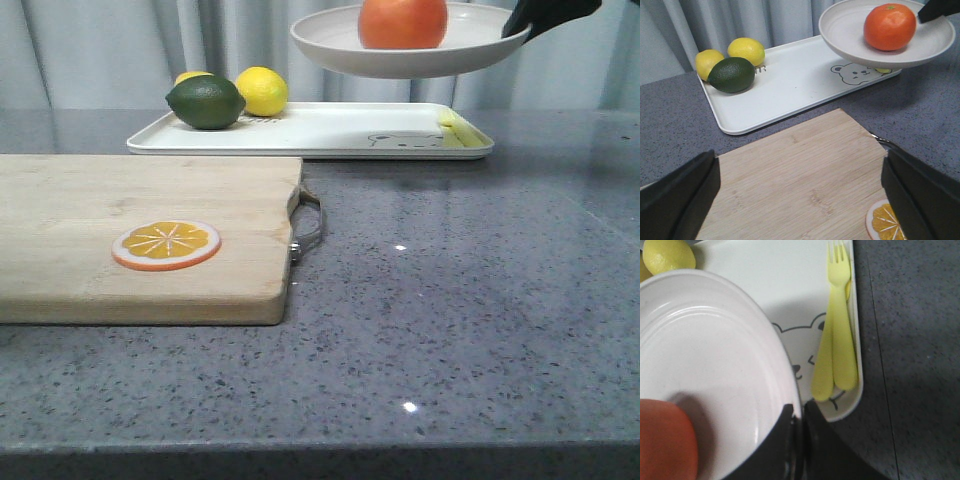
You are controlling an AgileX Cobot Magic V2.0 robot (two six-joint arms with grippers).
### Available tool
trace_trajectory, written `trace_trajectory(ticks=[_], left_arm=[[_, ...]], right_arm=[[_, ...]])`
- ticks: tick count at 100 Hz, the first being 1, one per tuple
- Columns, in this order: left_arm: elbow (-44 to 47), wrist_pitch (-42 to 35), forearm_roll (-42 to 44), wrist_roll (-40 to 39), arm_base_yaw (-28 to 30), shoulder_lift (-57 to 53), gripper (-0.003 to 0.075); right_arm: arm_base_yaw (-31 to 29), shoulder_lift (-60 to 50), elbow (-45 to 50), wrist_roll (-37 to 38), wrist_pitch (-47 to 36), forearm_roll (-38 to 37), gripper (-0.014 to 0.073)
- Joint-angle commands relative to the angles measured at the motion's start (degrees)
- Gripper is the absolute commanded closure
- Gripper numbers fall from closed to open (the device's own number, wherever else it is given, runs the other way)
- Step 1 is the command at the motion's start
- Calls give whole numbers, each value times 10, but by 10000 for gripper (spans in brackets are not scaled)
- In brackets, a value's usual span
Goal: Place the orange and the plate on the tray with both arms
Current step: 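Lift the plate with the orange using the right gripper toward the tray, then lower the plate onto the tray, open the right gripper and withdraw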
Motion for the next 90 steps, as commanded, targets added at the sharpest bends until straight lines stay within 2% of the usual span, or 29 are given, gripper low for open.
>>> trace_trajectory(ticks=[1, 20, 50, 90], left_arm=[[-16, -35, -12, -2, 2, -3, 99], [-16, -35, -12, -2, 2, -3, 99], [-16, -35, -12, -2, 2, -3, 99], [-16, -35, -12, -2, 2, -3, 100]], right_arm=[[-1, 26, -79, -4, -19, 32, 659], [0, 135, -208, -4, 11, 74, 659], [6, 257, -361, -4, 46, 75, 659], [6, 300, -383, -4, 63, 75, 658]])
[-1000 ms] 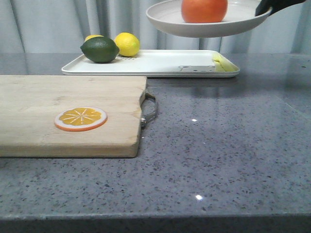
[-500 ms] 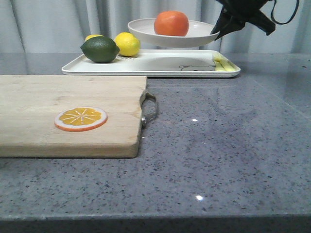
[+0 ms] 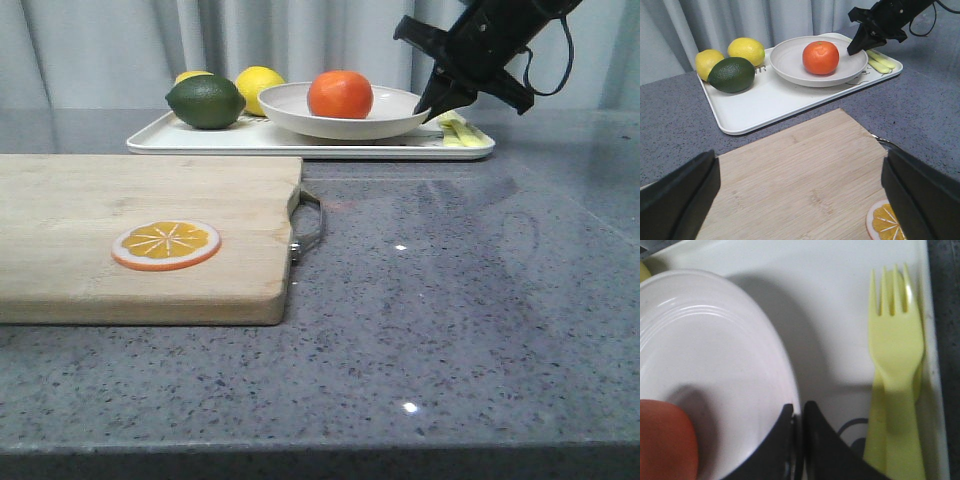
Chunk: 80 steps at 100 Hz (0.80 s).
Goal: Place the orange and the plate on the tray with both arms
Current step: 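Lower the plate onto the tray, open the right gripper and withdraw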
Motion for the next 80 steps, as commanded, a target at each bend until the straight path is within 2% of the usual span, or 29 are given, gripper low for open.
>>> trace_trajectory(ticks=[1, 65, 72, 80], left_arm=[[-16, -35, -12, -2, 2, -3, 100], [-16, -35, -12, -2, 2, -3, 100], [-16, -35, -12, -2, 2, -3, 100], [-16, -35, -12, -2, 2, -3, 100]], right_arm=[[0, -35, -23, -4, -20, 22, 658], [0, -25, -23, -4, -10, 25, 656], [0, -30, -23, -4, -10, 25, 627], [0, -36, -23, -4, -11, 25, 551]])
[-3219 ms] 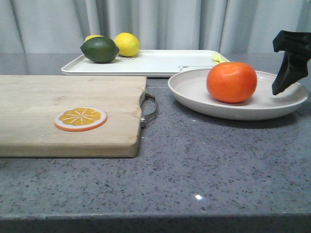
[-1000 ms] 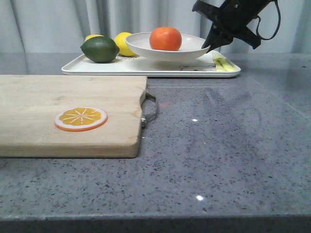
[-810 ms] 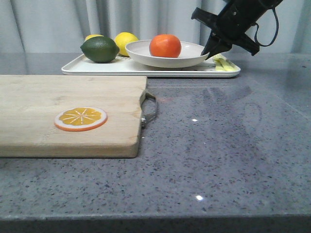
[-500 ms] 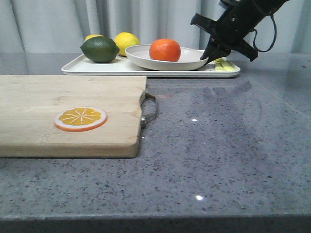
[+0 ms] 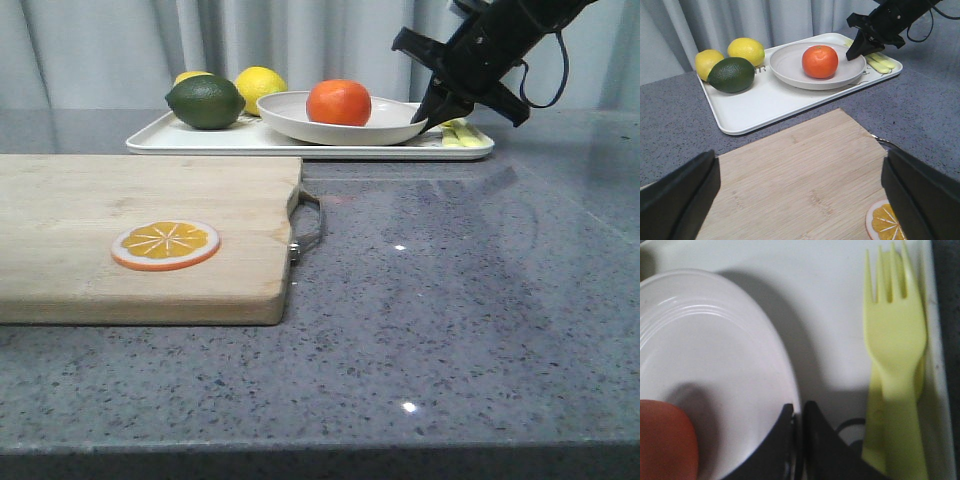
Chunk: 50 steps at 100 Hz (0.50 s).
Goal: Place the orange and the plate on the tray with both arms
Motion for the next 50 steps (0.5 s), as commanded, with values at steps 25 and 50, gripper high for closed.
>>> trace_trajectory(ticks=[25, 50], left_arm=[[-16, -35, -12, -2, 2, -3, 100], [-16, -34, -12, -2, 2, -3, 100]], right_arm=[[0, -73, -19, -4, -15, 13, 274], [-5, -124, -26, -44, 2, 6, 158]])
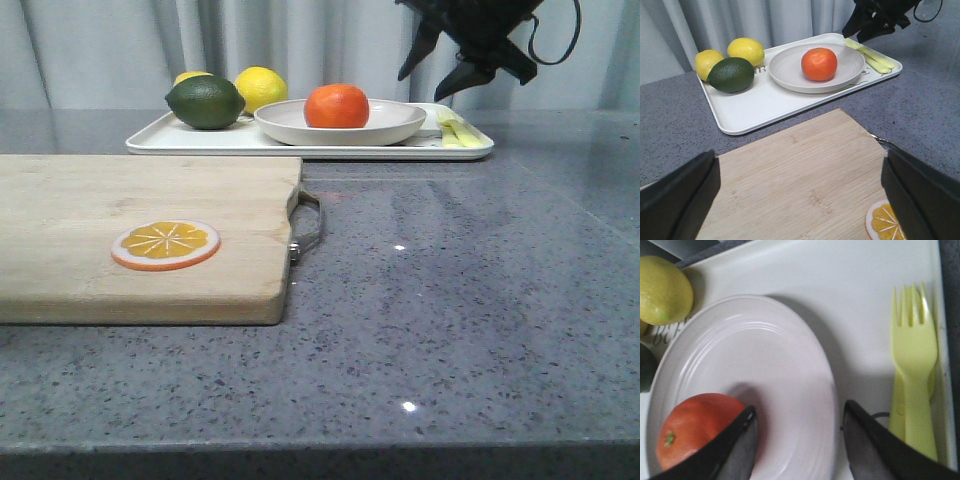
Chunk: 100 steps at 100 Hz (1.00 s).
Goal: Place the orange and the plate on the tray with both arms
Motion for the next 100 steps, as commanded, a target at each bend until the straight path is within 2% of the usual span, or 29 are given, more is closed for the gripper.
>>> trace_trajectory(ticks=[1, 25, 39, 54, 70, 100], left_arm=[[-16, -34, -12, -2, 2, -3, 100], [-16, -25, -12, -2, 2, -3, 100], [-16, -16, -12, -2, 2, -3, 100], [-16, -8, -12, -2, 2, -3, 100], [-16, -5, -13, -2, 2, -3, 101], [-16, -5, -13, -2, 2, -3, 100]], right_arm=[[-5, -75, -24, -35, -11, 7, 158], [-5, -173, -24, -130, 41, -37, 158], [-5, -232, -13, -138, 79, -77, 158], [-5, -303, 36, -141, 82, -106, 158], [-5, -387, 149, -149, 49, -114, 158], [-5, -603, 454, -187, -87, -114, 158]])
